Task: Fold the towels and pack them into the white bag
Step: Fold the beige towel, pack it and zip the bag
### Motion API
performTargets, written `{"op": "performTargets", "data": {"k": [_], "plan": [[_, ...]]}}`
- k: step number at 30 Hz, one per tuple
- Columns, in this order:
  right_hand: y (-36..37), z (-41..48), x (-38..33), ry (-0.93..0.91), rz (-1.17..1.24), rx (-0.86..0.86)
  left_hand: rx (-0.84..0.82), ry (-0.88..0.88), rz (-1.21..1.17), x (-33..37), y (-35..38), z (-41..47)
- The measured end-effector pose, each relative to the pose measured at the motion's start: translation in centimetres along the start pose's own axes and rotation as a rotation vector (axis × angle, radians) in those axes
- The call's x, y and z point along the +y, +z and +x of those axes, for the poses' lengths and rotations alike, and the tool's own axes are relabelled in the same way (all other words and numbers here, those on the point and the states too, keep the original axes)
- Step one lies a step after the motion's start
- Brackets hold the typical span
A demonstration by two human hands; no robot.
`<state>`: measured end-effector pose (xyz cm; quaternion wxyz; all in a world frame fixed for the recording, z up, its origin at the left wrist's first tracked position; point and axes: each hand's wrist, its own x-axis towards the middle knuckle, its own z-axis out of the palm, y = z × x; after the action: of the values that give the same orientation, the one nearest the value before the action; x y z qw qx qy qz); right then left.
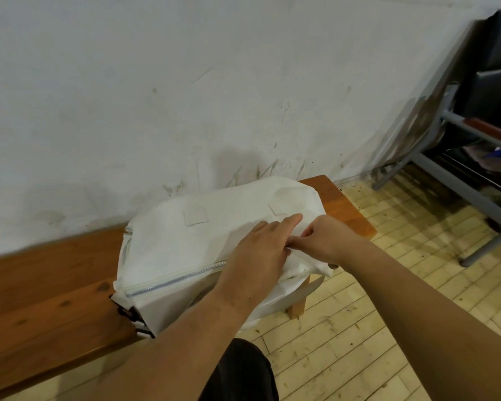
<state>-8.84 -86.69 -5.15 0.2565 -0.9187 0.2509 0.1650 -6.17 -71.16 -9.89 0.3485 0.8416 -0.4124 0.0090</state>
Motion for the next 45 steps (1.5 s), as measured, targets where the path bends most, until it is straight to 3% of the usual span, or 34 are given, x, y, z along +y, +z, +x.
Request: {"op": "performTargets", "data": {"k": [12, 25, 29, 36, 45], "plan": [[0.7, 0.7, -0.2, -0.029, -0.203, 0.093, 0.006, 0.008, 0.005, -0.2, 0.4, -0.1], [1.5, 0.1, 7.0, 0.045, 0.426, 0.432, 0.021, 0.023, 0.012, 0.0, -0.3, -0.1], [1.1, 0.3, 6.9, 0.038, 0.632, 0.451, 0.036, 0.022, 0.015, 0.2, -1.2, 0.6], [-0.3, 0.8, 7.2, -0.013, 0.672, 0.605, 0.122, 0.044, 0.082, 0.2, -3.6, 2.1], [0.6, 3.3, 8.1, 0.127, 0.91, 0.523, 0.07, 0.047, 0.068, 0.5, -3.8, 1.9]]}}
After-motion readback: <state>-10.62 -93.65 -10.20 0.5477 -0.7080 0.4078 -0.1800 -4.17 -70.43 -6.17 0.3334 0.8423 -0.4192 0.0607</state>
